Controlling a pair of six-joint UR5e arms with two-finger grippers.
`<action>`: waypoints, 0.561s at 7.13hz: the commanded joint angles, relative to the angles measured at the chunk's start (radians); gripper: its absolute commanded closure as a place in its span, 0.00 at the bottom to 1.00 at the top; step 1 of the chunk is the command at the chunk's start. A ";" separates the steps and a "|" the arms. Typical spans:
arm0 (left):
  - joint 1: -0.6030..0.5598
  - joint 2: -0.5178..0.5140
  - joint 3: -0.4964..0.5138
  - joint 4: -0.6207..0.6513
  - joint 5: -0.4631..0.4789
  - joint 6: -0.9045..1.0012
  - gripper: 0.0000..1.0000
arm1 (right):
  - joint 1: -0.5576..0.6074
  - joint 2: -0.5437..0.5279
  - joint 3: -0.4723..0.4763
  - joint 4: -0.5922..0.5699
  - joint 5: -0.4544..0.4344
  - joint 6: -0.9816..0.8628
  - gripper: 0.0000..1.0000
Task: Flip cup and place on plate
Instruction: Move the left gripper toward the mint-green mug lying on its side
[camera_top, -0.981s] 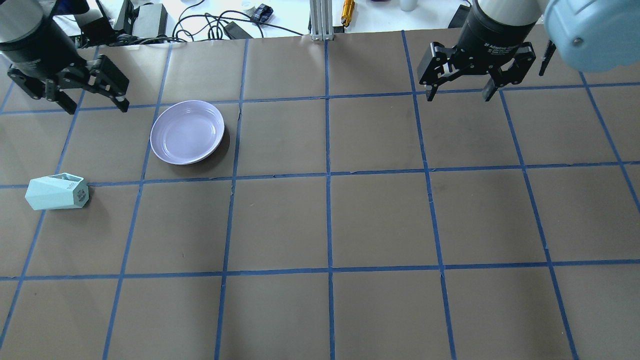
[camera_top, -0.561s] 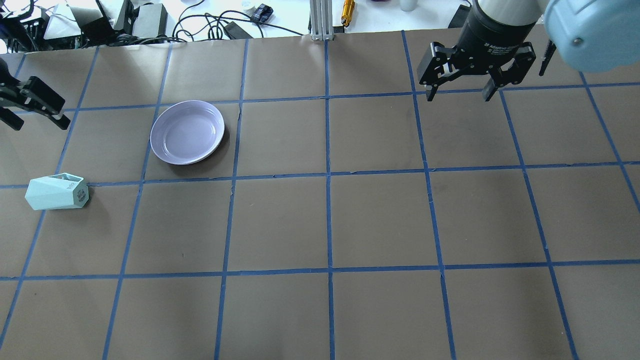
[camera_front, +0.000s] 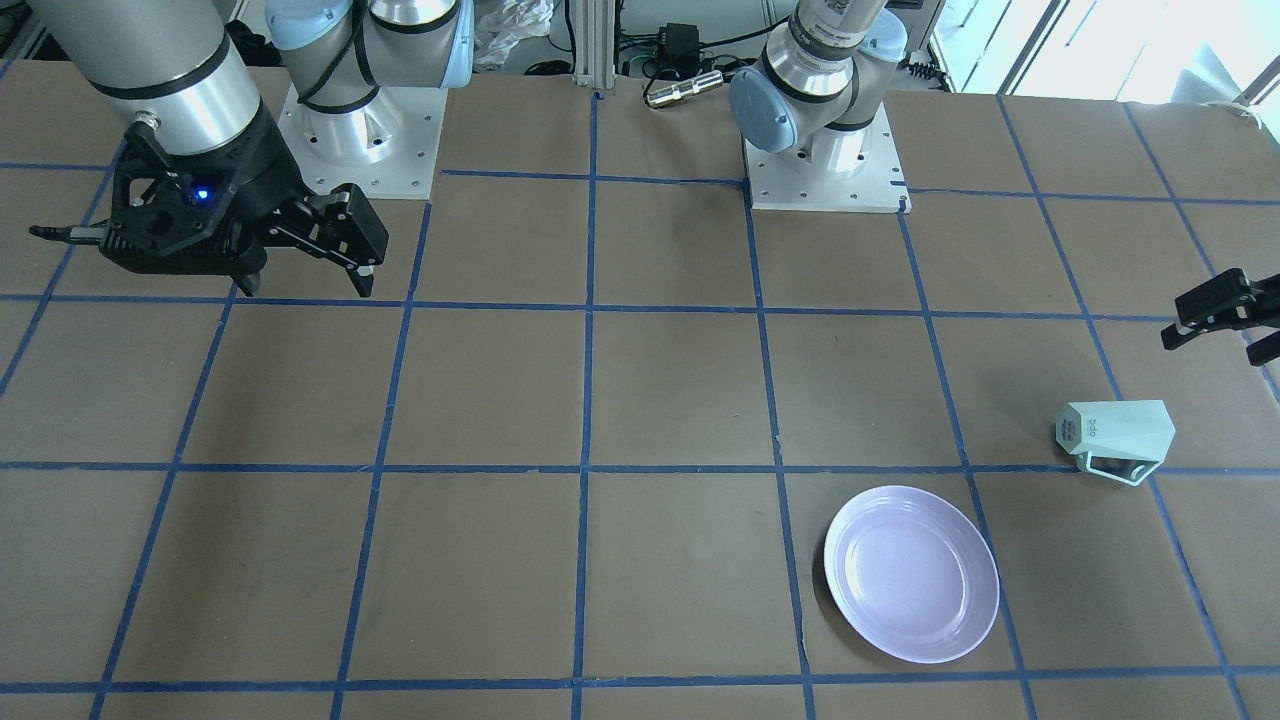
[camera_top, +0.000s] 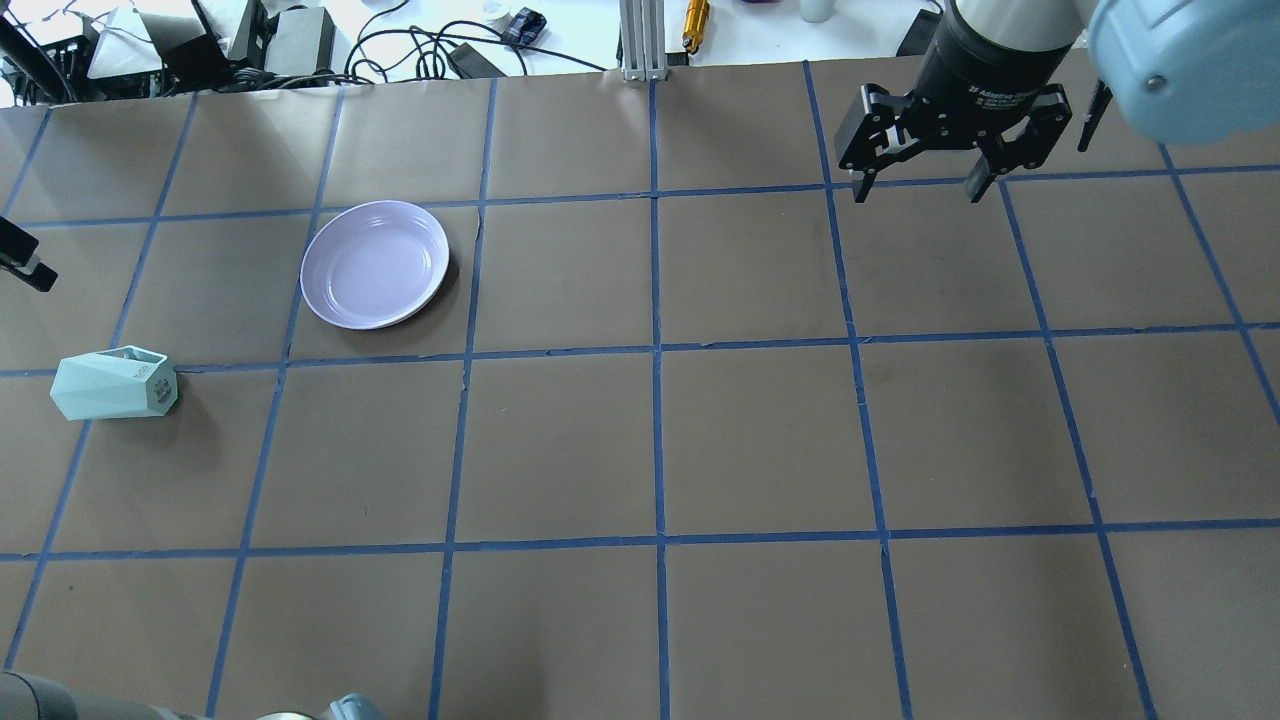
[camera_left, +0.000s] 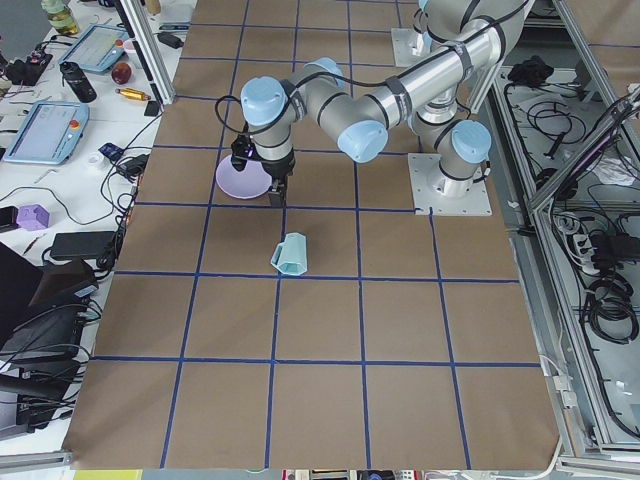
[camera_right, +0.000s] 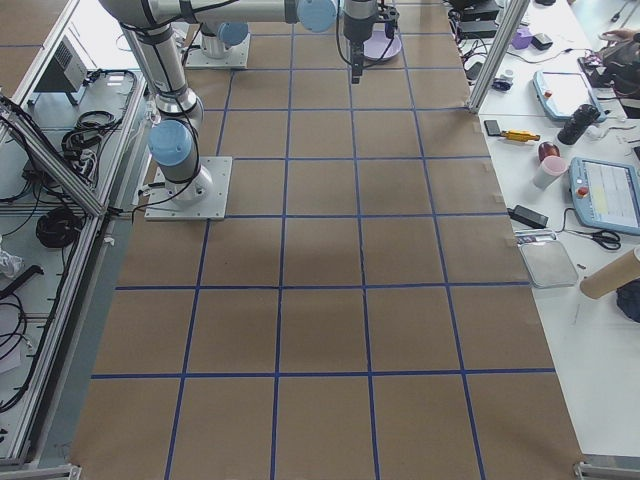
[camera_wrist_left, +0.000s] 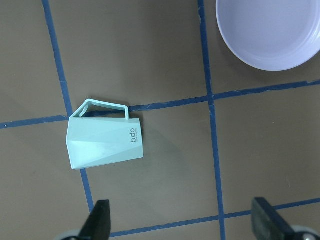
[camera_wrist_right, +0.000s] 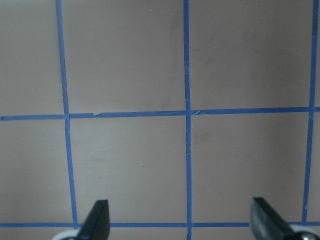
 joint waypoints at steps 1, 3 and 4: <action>0.095 -0.078 0.015 0.020 -0.085 0.066 0.00 | 0.000 0.000 0.000 0.000 -0.001 0.000 0.00; 0.142 -0.162 0.076 0.021 -0.107 0.158 0.00 | 0.000 0.000 0.000 0.000 0.001 0.000 0.00; 0.161 -0.214 0.122 0.008 -0.139 0.163 0.00 | 0.000 0.000 0.000 0.000 0.001 0.000 0.00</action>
